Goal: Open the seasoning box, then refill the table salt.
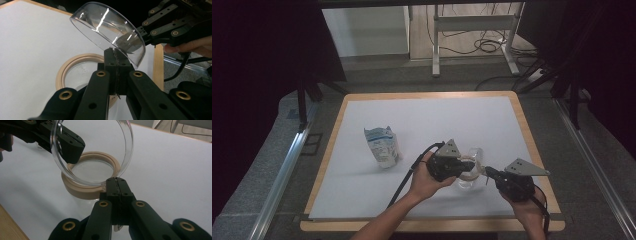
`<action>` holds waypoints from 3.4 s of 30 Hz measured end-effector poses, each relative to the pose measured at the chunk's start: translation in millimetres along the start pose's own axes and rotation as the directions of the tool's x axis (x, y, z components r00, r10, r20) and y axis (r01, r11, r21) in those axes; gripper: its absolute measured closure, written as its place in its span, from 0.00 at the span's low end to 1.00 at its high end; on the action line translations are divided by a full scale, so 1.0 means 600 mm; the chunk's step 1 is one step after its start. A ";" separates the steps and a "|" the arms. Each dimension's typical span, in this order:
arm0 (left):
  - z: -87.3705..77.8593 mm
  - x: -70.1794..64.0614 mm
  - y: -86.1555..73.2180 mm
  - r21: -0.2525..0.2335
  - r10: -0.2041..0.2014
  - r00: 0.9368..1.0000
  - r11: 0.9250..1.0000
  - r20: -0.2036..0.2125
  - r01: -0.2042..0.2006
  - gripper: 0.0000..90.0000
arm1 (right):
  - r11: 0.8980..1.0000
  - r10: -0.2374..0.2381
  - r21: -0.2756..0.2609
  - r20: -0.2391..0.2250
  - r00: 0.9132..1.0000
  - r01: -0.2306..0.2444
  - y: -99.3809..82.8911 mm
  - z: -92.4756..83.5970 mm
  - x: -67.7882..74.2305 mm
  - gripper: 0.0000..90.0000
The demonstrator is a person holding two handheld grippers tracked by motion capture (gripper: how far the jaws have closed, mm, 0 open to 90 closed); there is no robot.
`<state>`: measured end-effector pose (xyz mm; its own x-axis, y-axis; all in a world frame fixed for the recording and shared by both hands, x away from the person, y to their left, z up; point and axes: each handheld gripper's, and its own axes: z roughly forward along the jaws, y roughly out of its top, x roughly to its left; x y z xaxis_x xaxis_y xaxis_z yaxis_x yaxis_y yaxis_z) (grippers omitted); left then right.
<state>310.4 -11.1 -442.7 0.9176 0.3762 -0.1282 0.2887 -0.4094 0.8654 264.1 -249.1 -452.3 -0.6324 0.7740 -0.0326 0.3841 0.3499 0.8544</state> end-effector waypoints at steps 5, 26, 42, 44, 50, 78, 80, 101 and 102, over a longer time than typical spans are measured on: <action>0.002 -0.003 0.002 -0.003 -0.007 1.000 1.000 0.003 0.007 1.00 | 1.000 -0.002 0.002 -0.001 1.000 0.002 -0.002 -0.001 0.000 1.00; 0.031 -0.041 0.029 0.023 0.063 0.998 0.998 0.011 -0.063 1.00 | 0.996 0.085 -0.023 0.045 0.995 -0.084 -0.033 -0.035 -0.034 0.99; -0.023 -0.026 0.008 -0.003 0.042 0.999 0.999 -0.031 -0.042 0.82 | 0.996 0.082 -0.033 0.030 0.996 -0.081 -0.051 -0.050 -0.027 0.90; -0.038 -0.018 -0.007 -0.001 0.031 0.998 1.000 -0.046 -0.031 0.81 | 0.996 0.083 -0.024 0.028 0.996 -0.083 -0.055 -0.047 -0.026 0.88; -0.082 0.012 -0.059 0.042 -0.004 0.996 0.999 -0.092 0.008 0.71 | 0.994 0.108 -0.002 0.019 0.994 -0.108 -0.075 -0.043 -0.022 0.77; -0.219 0.056 -0.228 -0.035 -0.189 0.959 0.982 -0.210 0.186 0.29 | 0.996 -0.072 -0.065 -0.148 0.986 0.062 -0.087 -0.003 0.128 0.37; -0.226 0.058 -0.234 -0.035 -0.195 0.957 0.981 -0.216 0.192 0.28 | 0.995 -0.068 -0.080 -0.175 0.982 0.055 -0.085 0.008 0.139 0.37; -0.303 0.095 -0.284 -0.107 -0.285 0.903 0.958 -0.320 0.265 0.28 | 0.989 -0.139 -0.084 -0.212 0.967 0.123 -0.029 0.131 0.200 0.36; -0.308 0.098 -0.287 -0.114 -0.296 0.898 0.955 -0.325 0.273 0.27 | 0.988 -0.144 -0.078 -0.219 0.965 0.130 -0.027 0.136 0.204 0.36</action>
<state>264.4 235.2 -509.5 0.6500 0.7293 -0.2135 0.4951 -0.1932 0.8471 235.3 -116.6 -512.6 -0.8129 0.5809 -0.0412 0.2449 0.4052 0.8808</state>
